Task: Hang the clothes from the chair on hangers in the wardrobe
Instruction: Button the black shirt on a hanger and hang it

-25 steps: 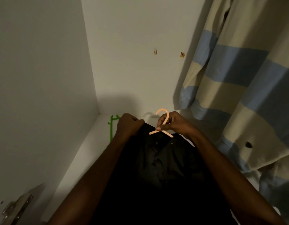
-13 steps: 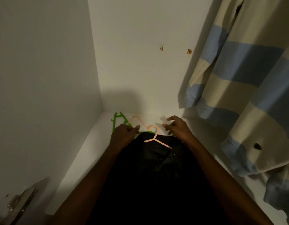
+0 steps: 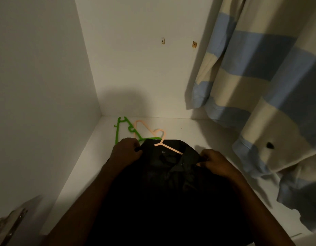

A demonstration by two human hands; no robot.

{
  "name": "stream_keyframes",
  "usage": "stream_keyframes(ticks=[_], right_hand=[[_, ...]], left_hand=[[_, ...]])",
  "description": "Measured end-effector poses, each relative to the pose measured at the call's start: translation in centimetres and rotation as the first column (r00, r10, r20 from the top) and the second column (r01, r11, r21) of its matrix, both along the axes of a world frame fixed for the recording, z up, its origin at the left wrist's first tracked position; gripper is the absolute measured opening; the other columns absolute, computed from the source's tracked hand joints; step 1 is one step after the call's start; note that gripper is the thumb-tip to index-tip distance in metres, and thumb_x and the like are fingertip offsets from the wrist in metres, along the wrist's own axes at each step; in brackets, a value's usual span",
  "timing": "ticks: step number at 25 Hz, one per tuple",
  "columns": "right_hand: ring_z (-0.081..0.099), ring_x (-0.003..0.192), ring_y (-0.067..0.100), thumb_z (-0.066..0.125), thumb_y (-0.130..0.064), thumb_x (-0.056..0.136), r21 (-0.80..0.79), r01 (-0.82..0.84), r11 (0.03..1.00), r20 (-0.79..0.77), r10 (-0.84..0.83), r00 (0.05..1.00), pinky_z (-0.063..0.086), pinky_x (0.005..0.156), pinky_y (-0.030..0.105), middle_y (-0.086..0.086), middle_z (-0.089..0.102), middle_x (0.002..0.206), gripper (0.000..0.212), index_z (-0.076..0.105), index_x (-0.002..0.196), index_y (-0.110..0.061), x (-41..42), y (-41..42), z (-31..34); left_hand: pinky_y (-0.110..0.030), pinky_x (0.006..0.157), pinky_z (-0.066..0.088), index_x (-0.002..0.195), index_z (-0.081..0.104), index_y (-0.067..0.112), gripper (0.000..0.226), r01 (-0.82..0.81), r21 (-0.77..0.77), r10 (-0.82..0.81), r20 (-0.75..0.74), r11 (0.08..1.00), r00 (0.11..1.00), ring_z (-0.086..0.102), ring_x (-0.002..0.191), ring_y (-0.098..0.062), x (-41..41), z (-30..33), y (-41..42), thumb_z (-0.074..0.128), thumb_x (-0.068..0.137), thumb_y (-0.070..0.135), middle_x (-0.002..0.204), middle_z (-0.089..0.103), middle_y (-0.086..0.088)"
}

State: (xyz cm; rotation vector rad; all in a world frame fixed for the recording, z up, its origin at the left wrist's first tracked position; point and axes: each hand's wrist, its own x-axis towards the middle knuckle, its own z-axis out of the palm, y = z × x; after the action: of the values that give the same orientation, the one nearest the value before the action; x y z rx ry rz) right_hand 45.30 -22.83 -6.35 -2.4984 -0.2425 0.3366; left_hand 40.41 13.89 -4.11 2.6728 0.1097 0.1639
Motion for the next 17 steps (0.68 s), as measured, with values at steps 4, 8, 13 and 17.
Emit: stream_keyframes(ticks=[4,8,13,17], right_hand=[[0.067,0.081,0.013,0.075,-0.011,0.090,0.465,0.027,0.885,0.062,-0.063,0.996,0.051,0.076,0.034,0.003,0.073,0.087,0.014,0.062,0.095,-0.010,-1.4,-1.3,2.7],[0.067,0.085,0.004,0.079,-0.031,0.079,0.770,-0.013,0.638,0.175,-0.192,0.966,0.055,0.080,0.017,-0.001,0.070,0.089,0.040,0.063,0.104,-0.004,-1.3,-4.5,7.4],[0.072,0.083,0.003,0.051,0.012,0.096,0.821,0.082,0.565,0.071,-0.244,0.967,0.057,0.079,0.017,-0.007,0.078,0.091,0.024,0.063,0.103,-0.008,0.4,-4.4,5.7],[0.073,0.076,0.009,0.051,0.011,0.097,0.818,0.220,0.532,-0.077,-0.279,0.957,0.058,0.074,0.022,-0.003,0.078,0.086,0.022,0.064,0.099,-0.006,1.4,-3.1,0.8]], left_hand=[[-0.033,0.066,0.049,0.078,0.061,0.017,0.040,-0.056,0.011,0.052,0.225,0.998,0.973,0.058,0.069,-0.016,-1.3,2.8,-0.9,0.060,0.094,0.053,0.074,0.059,0.002],[-0.035,0.061,0.045,0.076,0.053,0.015,0.040,-0.013,-0.162,0.072,0.363,0.987,0.929,0.054,0.059,-0.018,-1.2,6.0,-2.9,0.056,0.099,0.046,0.065,0.056,-0.001],[-0.030,0.063,0.053,0.085,0.062,0.026,0.033,0.003,-0.280,0.085,0.299,0.960,0.950,0.063,0.065,-0.007,0.2,3.5,-4.3,0.075,0.082,0.056,0.069,0.065,0.008],[-0.033,0.082,0.058,0.094,0.076,0.025,0.019,0.065,-0.391,-0.022,0.115,0.918,0.993,0.071,0.083,-0.013,1.3,1.2,-2.7,0.081,0.076,0.027,0.080,0.073,0.007]])
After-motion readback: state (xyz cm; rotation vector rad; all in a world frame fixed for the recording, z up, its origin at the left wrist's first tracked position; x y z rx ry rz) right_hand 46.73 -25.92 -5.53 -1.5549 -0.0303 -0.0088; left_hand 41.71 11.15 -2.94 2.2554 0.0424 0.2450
